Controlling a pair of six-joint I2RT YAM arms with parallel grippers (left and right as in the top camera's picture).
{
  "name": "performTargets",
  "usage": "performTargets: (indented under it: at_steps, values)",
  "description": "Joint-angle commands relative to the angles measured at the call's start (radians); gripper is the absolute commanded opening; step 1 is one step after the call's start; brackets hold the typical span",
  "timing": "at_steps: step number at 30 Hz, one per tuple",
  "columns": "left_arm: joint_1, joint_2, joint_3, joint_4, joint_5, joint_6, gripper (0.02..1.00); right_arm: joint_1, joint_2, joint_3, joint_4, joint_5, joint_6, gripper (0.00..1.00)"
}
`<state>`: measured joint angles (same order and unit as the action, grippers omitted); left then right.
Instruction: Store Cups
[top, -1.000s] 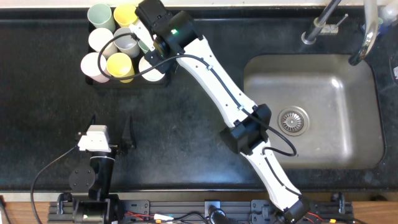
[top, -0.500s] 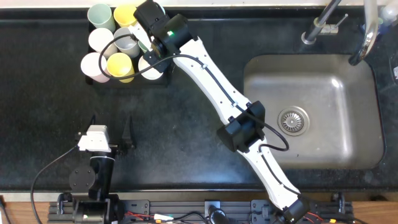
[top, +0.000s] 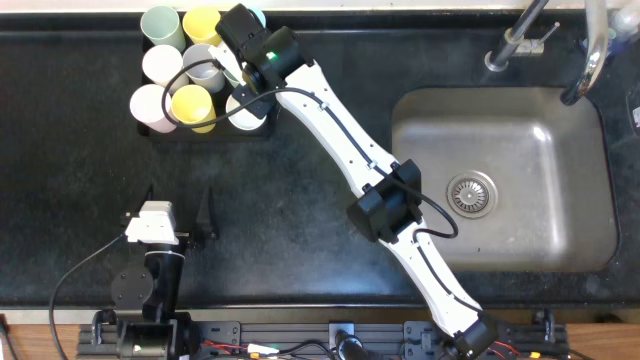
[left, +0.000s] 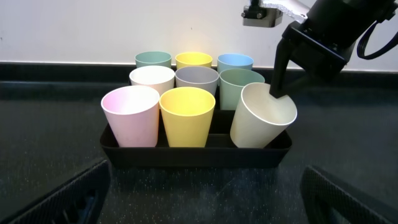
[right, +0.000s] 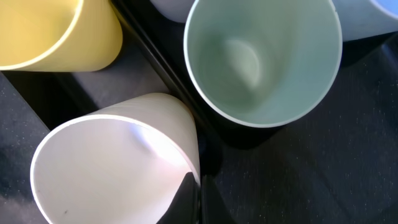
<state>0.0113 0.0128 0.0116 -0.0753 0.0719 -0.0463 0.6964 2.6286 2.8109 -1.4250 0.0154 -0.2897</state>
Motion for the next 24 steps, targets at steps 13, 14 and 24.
performTargets:
  at_steps: [13, 14, 24]
  values:
    - [0.000, -0.011, -0.004, -0.001, 0.005, -0.008, 0.998, -0.009, 0.001, -0.028, 0.038, 0.008, -0.003, 0.996]
    - [0.000, -0.011, -0.004, -0.001, 0.005, -0.007, 0.998, -0.009, 0.001, -0.028, 0.041, 0.008, -0.003, 0.996]
    - [0.000, -0.011, -0.004, -0.001, 0.005, -0.007, 0.998, -0.046, -0.009, -0.004, 0.075, 0.008, 0.104, 0.996]
